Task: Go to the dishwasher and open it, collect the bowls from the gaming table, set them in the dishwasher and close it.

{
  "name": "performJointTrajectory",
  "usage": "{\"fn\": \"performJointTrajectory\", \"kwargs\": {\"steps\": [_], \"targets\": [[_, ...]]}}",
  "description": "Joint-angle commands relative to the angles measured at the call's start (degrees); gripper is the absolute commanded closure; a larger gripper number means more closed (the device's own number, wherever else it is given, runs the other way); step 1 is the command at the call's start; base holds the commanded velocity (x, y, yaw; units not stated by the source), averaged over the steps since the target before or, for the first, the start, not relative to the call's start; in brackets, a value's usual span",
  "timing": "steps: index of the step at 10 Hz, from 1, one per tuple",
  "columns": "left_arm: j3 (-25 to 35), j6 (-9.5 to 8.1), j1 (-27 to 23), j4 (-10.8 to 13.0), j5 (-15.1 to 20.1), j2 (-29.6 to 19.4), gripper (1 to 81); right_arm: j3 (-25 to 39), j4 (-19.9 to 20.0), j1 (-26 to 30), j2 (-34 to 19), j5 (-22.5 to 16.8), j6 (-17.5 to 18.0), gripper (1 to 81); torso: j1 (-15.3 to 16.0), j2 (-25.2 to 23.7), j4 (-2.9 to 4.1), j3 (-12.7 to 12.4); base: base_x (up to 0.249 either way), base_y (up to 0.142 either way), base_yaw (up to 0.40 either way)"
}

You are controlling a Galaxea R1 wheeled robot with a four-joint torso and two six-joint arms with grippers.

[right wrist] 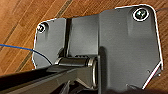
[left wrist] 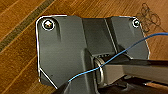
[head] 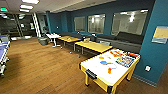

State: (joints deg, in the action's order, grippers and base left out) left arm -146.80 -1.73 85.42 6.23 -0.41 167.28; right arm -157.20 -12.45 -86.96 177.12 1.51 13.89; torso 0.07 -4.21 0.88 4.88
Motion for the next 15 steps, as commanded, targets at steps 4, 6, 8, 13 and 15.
{"fn": "performJointTrajectory", "kwargs": {"steps": [4,6,8,13,15], "targets": [[0.4,0.06,-3.0,0.5,2.8,-0.1,1.0,0.4,-0.3,3.1,0.1,-2.7,-0.3,1.0,0.0,0.0,0.0,0.0,0.199,0.0,0.0],[0.4,0.06,-3.0,0.5,2.8,-0.2,1.0,0.4,-0.3,3.0,0.1,-2.7,-0.3,1.0,-0.1,0.0,0.0,0.0,0.201,0.07,0.0],[0.4,0.06,-3.0,0.5,2.8,-0.1,1.0,0.4,-0.3,3.0,0.1,-2.7,-0.3,1.0,0.0,0.0,0.0,0.0,0.202,0.08,0.0],[0.4,0.06,-3.0,0.5,2.8,0.0,1.0,0.4,-0.4,3.0,0.2,-2.7,-0.3,1.0,-0.1,0.0,0.0,0.0,0.202,0.08,0.0],[0.4,0.06,-3.0,0.5,2.8,0.0,1.0,0.4,-0.4,3.0,0.2,-2.7,-0.3,1.0,0.0,0.0,0.0,0.0,0.202,0.08,0.0]]}}
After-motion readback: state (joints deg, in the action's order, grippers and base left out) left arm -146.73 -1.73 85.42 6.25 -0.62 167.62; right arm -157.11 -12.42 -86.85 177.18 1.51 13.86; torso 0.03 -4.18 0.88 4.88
